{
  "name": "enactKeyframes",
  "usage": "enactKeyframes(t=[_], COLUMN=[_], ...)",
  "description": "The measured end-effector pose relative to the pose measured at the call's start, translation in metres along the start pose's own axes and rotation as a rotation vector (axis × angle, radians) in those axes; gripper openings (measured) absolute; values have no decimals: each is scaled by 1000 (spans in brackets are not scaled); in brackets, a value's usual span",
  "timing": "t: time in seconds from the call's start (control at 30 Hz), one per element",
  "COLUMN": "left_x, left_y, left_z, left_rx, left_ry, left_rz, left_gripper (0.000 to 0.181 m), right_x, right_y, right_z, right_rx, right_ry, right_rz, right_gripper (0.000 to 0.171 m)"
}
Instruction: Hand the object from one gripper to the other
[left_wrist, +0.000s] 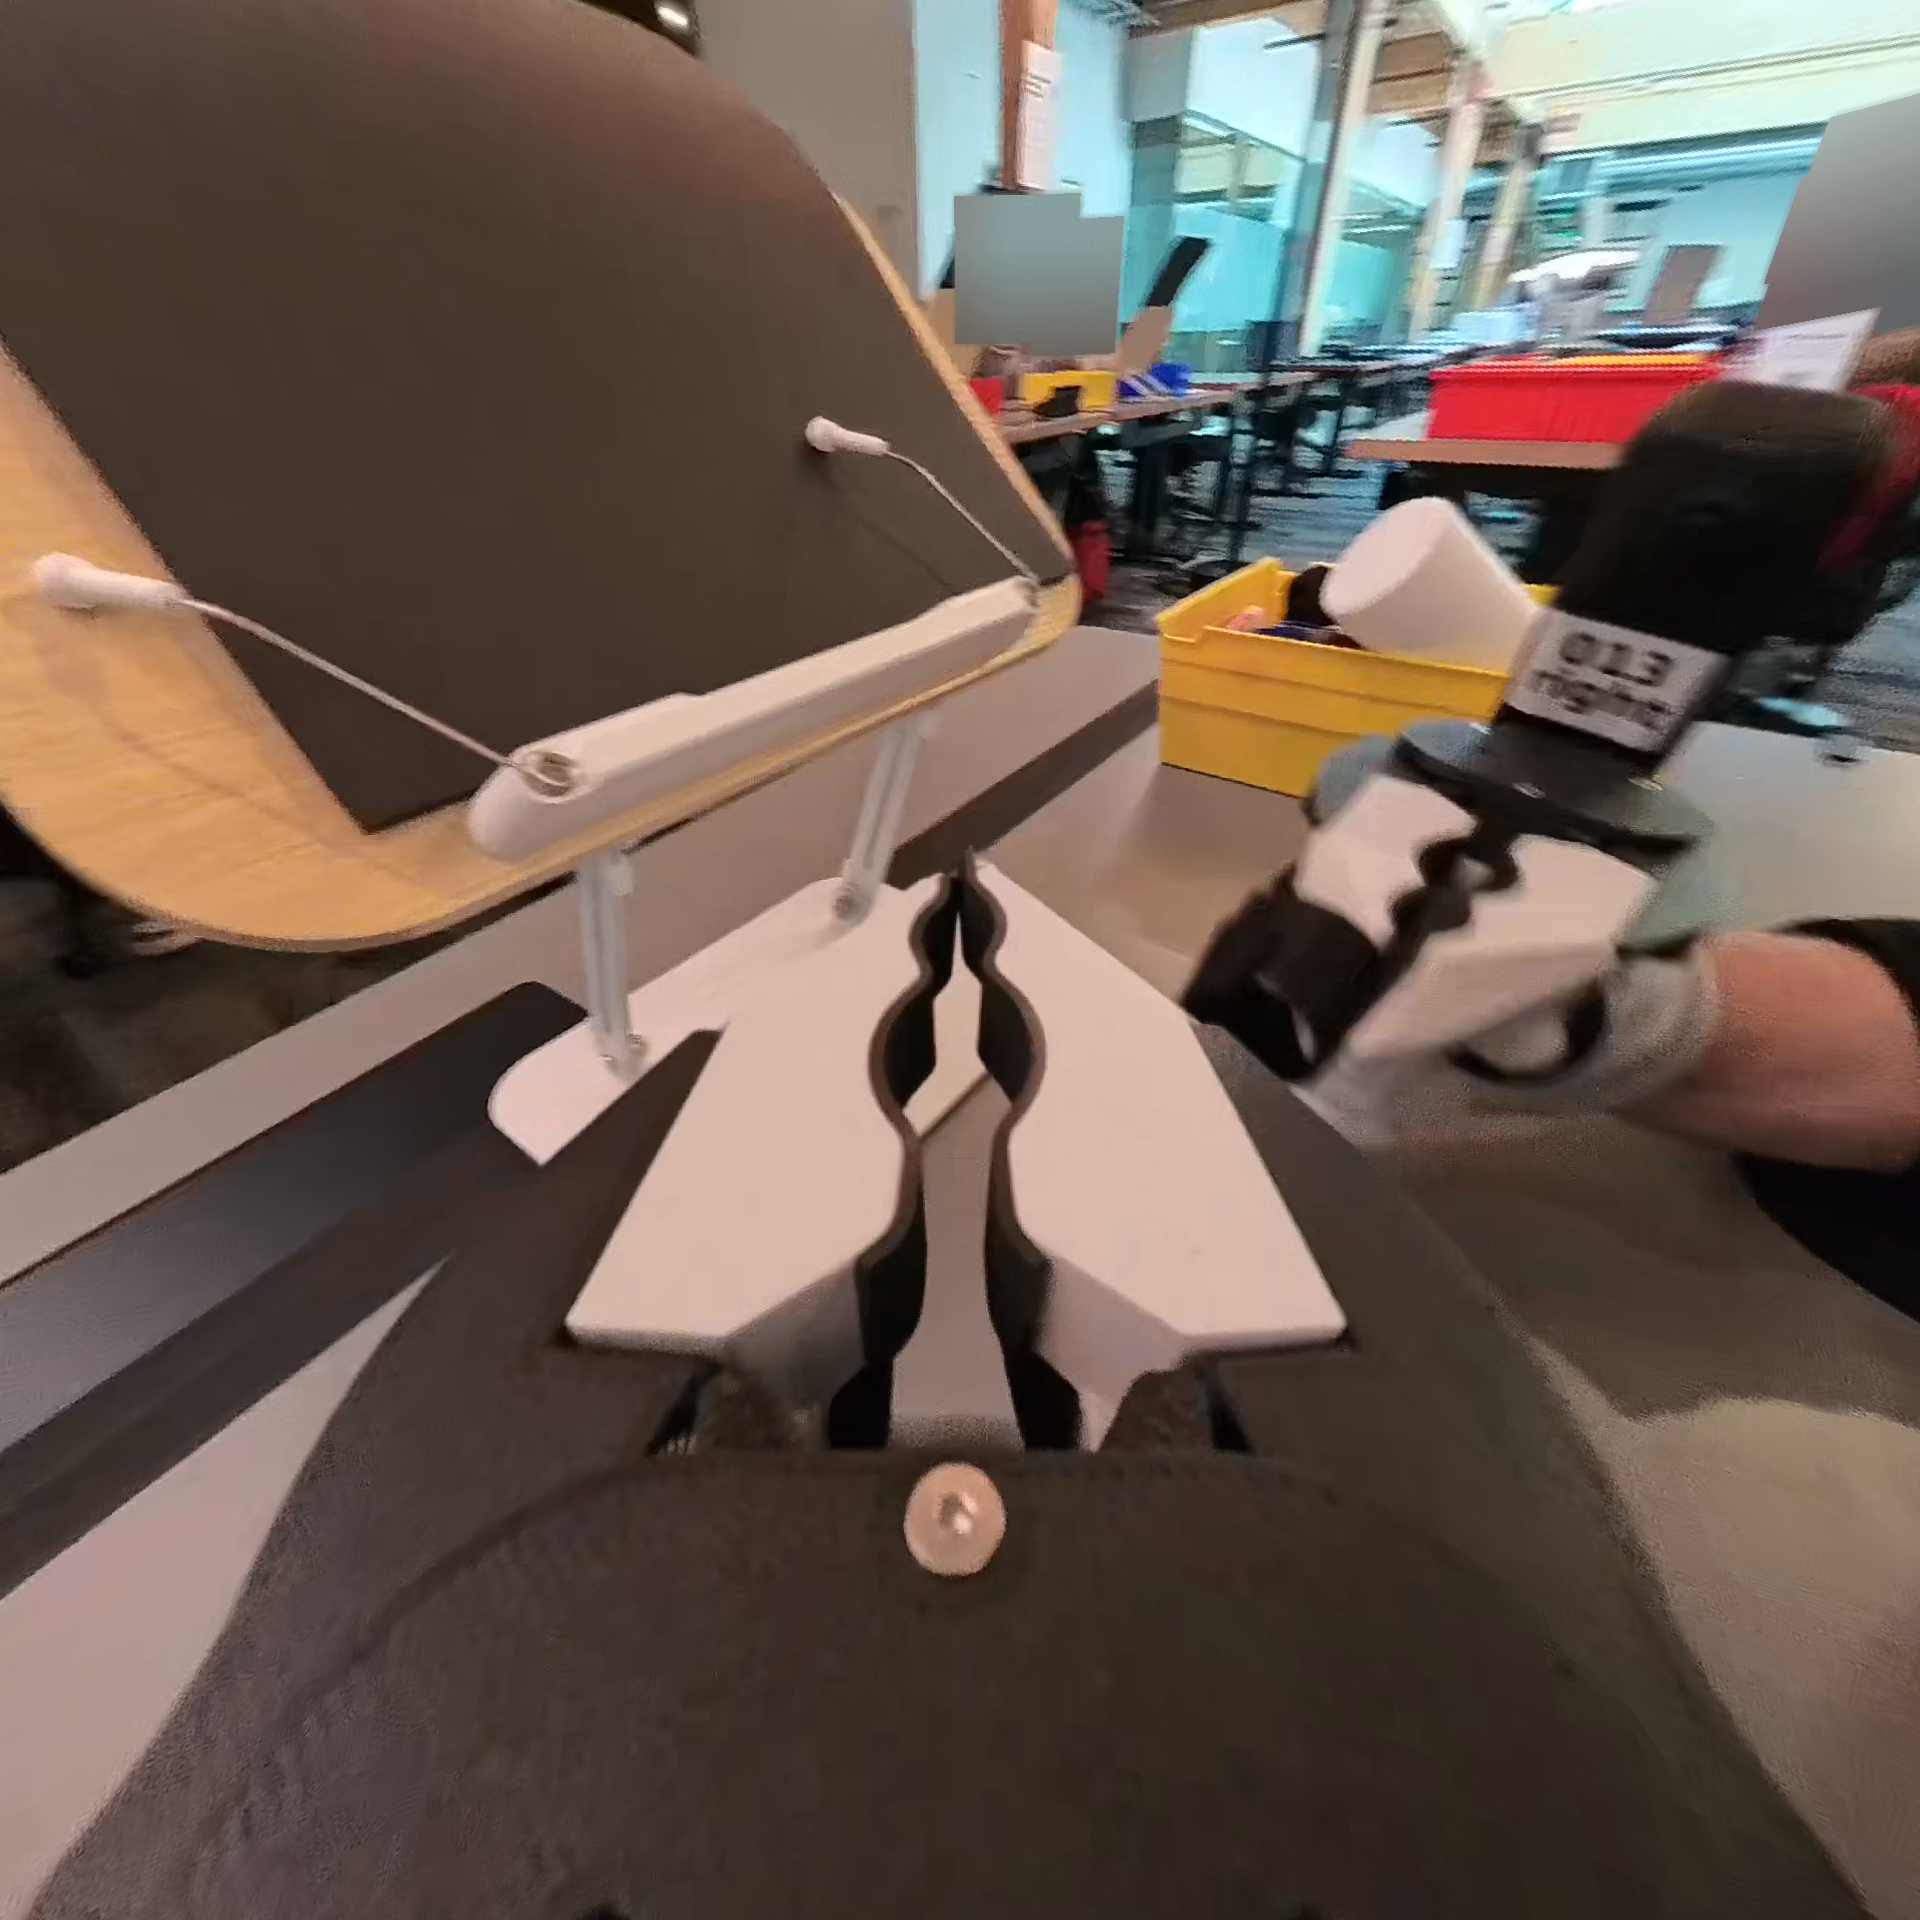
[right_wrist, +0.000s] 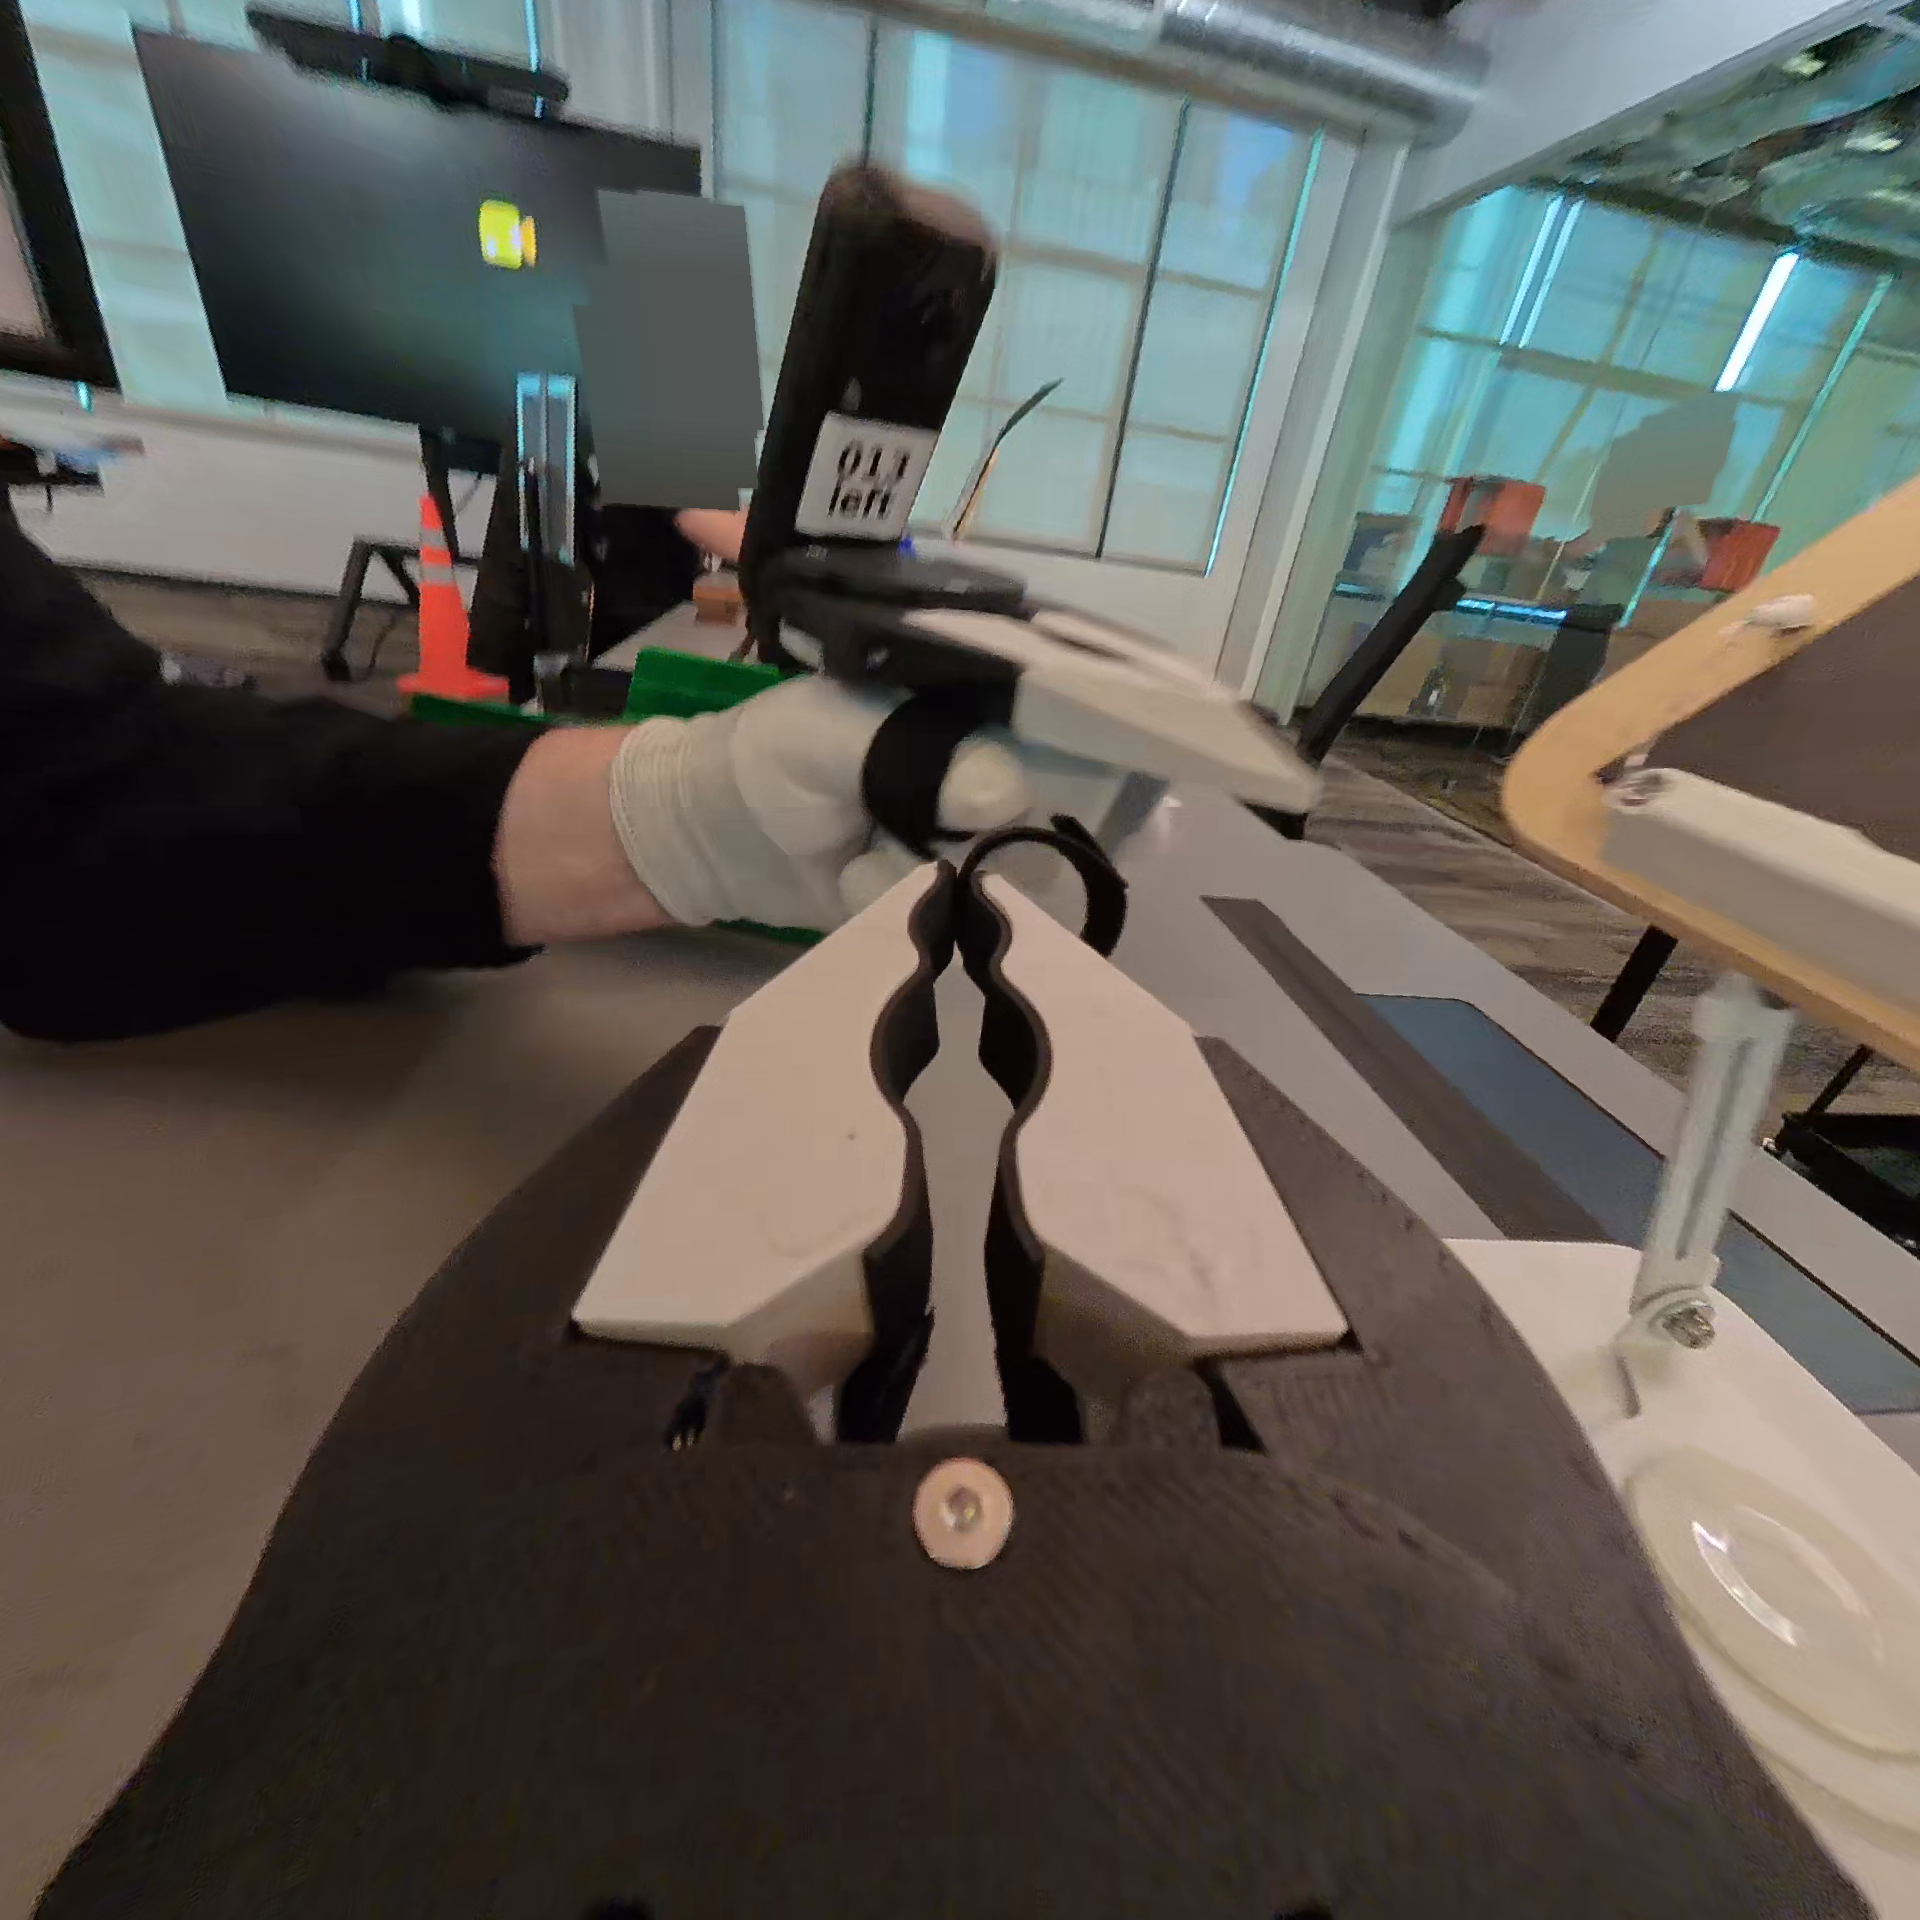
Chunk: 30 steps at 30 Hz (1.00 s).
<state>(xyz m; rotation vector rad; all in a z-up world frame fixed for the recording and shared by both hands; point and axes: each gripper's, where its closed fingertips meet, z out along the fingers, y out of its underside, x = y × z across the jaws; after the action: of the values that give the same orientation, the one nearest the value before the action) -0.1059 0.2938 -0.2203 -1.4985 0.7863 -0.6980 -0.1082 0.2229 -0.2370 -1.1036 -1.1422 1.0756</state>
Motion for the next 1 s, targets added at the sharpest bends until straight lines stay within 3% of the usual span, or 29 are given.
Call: enactKeyframes(t=[0.13,0.23,0.33,0.47,0.67,1.0], left_x=[16,35,39,44,47,23], left_y=[-1,-3,5,9,13,33], left_z=[-7,-10,-4,-2,-4,8], left_rx=[-12,-23,-54,-56,-77,-171], left_ry=[129,219,212,246,286,114], left_rz=[30,61,93,75,45,84], left_gripper=[0,11,16,4,0,0], right_x=[19,20,13,9,7,-3], right_y=[-3,-3,0,1,1,-3], right_z=[-13,-14,-10,-9,-8,-5], right_rx=[58,65,47,46,41,37], right_ry=[35,24,-7,-26,-35,-47], right_rz=[111,130,131,138,121,51], right_gripper=[0,0,0,0,0,0])
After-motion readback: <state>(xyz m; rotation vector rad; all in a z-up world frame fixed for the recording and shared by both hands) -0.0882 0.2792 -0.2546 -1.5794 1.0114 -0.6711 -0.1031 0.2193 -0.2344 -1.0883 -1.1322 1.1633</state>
